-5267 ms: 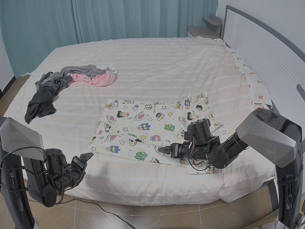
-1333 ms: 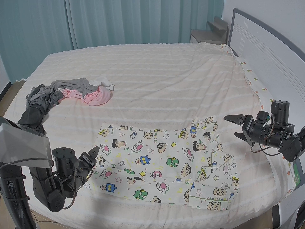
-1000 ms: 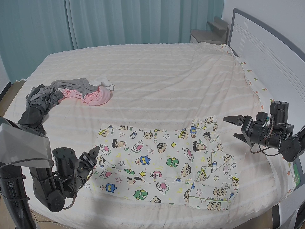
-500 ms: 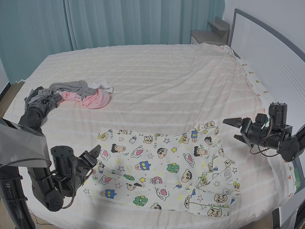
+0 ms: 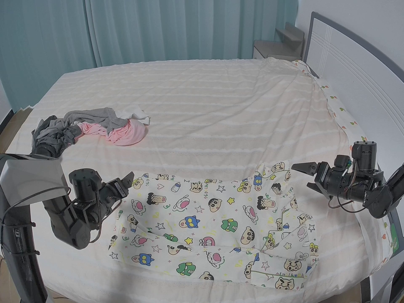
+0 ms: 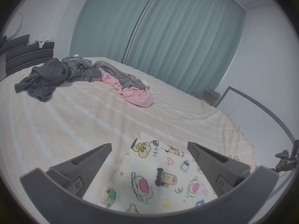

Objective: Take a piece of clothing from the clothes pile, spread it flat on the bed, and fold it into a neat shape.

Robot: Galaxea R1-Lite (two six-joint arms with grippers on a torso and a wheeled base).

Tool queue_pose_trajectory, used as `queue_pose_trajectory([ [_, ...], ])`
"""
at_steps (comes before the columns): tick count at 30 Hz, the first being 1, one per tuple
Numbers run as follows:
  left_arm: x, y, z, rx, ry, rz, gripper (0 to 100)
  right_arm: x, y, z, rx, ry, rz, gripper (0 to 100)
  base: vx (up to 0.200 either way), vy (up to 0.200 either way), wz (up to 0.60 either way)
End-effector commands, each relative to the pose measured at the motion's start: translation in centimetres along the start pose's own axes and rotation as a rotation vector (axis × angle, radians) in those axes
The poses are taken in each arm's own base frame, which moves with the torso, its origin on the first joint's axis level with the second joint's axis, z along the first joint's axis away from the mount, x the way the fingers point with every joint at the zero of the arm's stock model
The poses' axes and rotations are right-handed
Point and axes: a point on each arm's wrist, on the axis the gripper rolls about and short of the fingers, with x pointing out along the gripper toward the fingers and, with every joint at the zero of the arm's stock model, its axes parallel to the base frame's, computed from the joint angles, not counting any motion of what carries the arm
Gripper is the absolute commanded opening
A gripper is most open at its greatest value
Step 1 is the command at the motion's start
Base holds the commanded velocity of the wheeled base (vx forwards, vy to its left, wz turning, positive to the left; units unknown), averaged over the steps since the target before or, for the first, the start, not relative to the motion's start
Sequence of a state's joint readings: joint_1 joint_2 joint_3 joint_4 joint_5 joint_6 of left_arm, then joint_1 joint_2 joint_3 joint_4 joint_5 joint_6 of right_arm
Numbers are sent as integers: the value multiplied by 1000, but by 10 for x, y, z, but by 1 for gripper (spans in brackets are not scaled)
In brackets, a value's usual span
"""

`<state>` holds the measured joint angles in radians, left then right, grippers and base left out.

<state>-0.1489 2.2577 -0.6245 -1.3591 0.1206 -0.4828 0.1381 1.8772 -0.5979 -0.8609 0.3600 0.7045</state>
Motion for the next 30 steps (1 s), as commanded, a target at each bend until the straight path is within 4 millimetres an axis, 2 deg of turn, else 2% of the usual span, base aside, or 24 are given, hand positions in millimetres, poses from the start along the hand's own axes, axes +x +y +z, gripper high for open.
queue_pose_trajectory([
  [1,56,26,1,-3,64,35,100,14,-13,-16,-21,26,-5,100,0,0,0],
  [2,64,23,10,-17,57,9,100,15,-13,-20,-27,26,6,100,0,0,0],
  [4,68,21,13,-30,61,-13,100,16,-13,-22,-30,25,12,100,0,0,0],
  [10,96,24,-2,-64,119,-41,100,22,-13,-35,-46,38,32,100,0,0,0],
  [19,98,14,-15,-115,168,-84,100,25,-16,-36,-45,32,20,100,0,0,0],
  [30,102,16,-14,-141,156,-78,100,27,-19,-36,-44,33,15,100,0,0,0],
])
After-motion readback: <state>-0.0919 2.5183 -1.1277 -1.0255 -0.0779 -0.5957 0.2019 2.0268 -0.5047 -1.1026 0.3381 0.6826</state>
